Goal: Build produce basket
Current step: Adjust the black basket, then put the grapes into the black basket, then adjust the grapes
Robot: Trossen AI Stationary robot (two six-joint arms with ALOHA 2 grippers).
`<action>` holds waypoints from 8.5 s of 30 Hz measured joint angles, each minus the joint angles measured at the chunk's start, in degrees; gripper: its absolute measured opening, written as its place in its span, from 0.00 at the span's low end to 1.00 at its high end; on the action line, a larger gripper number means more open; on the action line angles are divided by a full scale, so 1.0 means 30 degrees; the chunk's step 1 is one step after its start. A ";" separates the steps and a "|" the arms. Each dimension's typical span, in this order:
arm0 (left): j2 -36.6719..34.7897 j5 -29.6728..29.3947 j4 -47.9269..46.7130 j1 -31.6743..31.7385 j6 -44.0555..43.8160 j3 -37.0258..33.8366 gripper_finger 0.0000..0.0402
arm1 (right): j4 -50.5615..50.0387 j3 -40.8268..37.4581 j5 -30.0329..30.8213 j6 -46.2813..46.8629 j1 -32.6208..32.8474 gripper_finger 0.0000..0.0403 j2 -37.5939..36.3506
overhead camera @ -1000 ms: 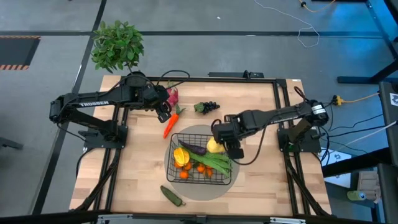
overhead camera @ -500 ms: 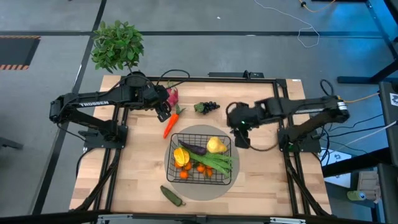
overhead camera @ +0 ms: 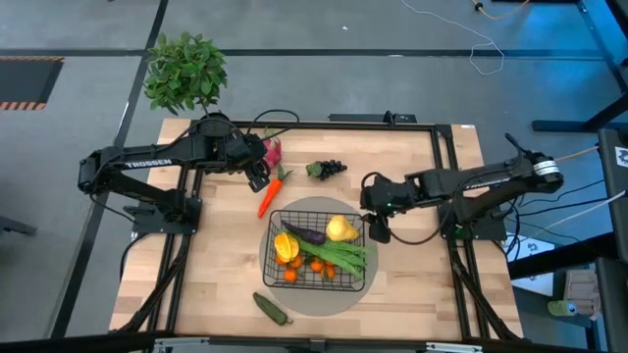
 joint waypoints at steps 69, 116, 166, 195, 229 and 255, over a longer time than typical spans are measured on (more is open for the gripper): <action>0.0000 -0.0007 0.0011 0.0000 -0.0146 0.0000 0.40 | -0.2815 0.0620 0.4233 -0.1972 -0.1828 0.38 0.1950; 0.9765 1.0124 1.5655 0.3367 0.4099 0.0000 0.41 | -0.5942 0.4969 0.1442 -0.3408 -0.5950 0.38 -0.0396; 1.2721 0.4769 1.3340 0.1846 0.5960 0.0022 0.52 | -0.6343 0.4940 0.1398 -0.3537 -0.5951 0.38 -0.0396; 1.1920 0.3832 1.1303 0.1310 0.4203 -0.0026 0.10 | -0.6423 0.4940 0.1398 -0.3466 -0.5957 0.38 -0.0396; -0.0049 0.4149 1.0046 -0.4851 0.3365 -0.0007 0.00 | -0.6248 0.4940 0.1434 -0.3502 -0.5955 0.38 -0.0396; 0.1100 0.6065 1.3293 -0.8969 0.2846 0.0000 0.23 | -0.6168 0.4940 0.1405 -0.3477 -0.5957 0.38 -0.0396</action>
